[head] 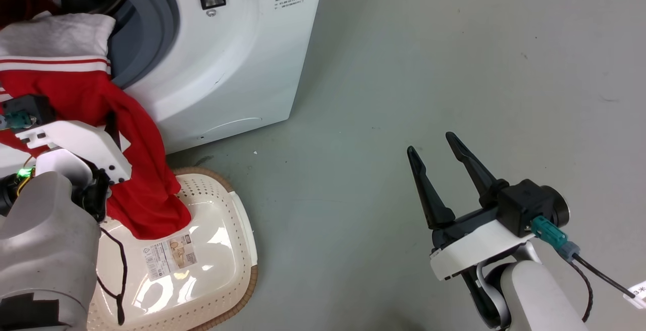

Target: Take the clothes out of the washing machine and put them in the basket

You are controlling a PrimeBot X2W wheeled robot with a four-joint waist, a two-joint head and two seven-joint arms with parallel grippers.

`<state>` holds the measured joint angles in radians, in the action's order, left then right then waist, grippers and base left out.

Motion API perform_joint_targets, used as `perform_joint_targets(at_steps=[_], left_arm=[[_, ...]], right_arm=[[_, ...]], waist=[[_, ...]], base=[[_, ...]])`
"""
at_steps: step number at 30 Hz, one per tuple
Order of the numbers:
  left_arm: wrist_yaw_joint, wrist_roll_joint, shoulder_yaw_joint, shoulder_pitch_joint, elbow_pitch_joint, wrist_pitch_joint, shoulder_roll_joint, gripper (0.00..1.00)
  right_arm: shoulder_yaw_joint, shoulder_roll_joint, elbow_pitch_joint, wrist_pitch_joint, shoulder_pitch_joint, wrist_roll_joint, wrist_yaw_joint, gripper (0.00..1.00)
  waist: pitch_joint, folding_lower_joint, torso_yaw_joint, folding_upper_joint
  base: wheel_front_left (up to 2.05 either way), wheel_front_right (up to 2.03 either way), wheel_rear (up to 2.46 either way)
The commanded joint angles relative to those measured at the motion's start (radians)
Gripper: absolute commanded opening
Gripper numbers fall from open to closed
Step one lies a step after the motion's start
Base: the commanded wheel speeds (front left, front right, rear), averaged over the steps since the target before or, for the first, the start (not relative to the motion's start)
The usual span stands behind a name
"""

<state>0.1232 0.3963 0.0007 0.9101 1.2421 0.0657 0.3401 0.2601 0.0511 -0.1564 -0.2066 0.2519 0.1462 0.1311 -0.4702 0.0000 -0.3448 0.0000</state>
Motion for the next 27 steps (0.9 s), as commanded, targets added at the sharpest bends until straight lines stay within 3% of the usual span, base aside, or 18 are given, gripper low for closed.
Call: perform_joint_targets(at_steps=[1,18,22,27], left_arm=[[-0.001,0.001,-0.003,0.016,0.002,0.009,0.006,0.0],[0.005,0.025,-0.012,-0.134,-0.011,0.19,-0.056,0.0],[0.003,0.02,-0.01,-0.19,-0.074,0.2,-0.075,0.0],[-0.02,0.004,0.023,-0.309,-0.251,0.2,-0.098,0.0]], right_arm=[[-0.001,-0.002,-0.003,-0.007,0.018,0.002,-0.001,1.0],[-0.047,-0.002,-0.017,0.02,-0.04,-0.036,-0.001,1.0],[-0.063,-0.002,-0.008,0.039,-0.077,-0.046,-0.001,1.0],[-0.073,-0.002,0.017,0.063,-0.116,-0.054,-0.001,1.0]], waist=[[0.001,0.0,0.0,0.0],[0.172,0.0,0.082,0.0],[0.231,0.0,0.105,0.0],[0.285,0.0,0.126,0.0]], base=[[0.0,0.0,0.0],[0.0,0.0,0.0],[0.0,0.0,0.0],[0.0,0.0,0.0]])
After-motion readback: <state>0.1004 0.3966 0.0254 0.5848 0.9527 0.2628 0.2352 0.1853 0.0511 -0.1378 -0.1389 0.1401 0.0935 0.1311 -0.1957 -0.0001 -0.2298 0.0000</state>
